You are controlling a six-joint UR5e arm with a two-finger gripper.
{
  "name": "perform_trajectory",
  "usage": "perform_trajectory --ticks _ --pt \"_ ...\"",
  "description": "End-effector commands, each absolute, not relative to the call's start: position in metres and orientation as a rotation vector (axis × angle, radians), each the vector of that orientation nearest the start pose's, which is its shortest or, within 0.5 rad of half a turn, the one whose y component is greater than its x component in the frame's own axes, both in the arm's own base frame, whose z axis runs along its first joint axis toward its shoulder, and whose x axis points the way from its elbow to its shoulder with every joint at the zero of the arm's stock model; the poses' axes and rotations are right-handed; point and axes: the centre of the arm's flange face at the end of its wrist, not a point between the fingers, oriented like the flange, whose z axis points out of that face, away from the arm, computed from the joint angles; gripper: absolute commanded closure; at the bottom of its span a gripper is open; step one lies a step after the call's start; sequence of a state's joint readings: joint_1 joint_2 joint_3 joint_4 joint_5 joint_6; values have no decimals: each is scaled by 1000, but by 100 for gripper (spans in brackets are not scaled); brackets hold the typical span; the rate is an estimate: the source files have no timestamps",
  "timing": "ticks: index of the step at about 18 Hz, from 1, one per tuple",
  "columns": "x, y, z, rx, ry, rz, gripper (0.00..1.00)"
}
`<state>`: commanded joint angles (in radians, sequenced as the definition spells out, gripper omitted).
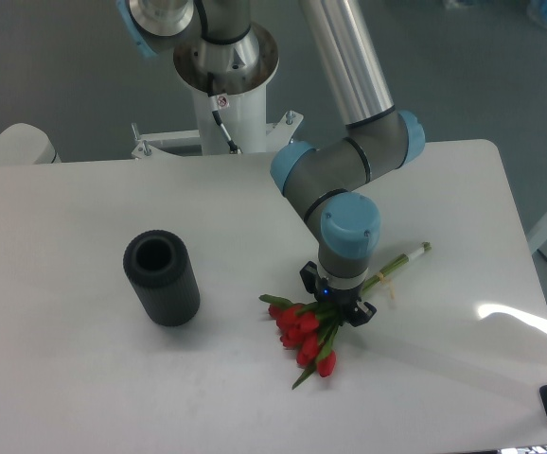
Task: Pick up the flowers from the table
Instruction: 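Lift the grasped tulip bouquet up off the table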
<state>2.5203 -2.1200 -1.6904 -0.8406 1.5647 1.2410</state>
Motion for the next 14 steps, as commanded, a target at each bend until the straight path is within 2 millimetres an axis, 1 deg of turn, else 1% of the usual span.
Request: perform_trajectory --ticks 2,5,7,9,10,11,14 --pt "-439 479 190 -3071 461 82 62" --pt "-443 479 202 -3058 464 112 63" --pt "-447 481 222 -3036 459 145 63" --pt "-449 489 245 -3003 463 184 63" --pt "-447 493 255 -2971 465 186 64" --pt "-447 493 271 -2926 457 191 65" --pt "-438 496 306 -2811 433 169 66"
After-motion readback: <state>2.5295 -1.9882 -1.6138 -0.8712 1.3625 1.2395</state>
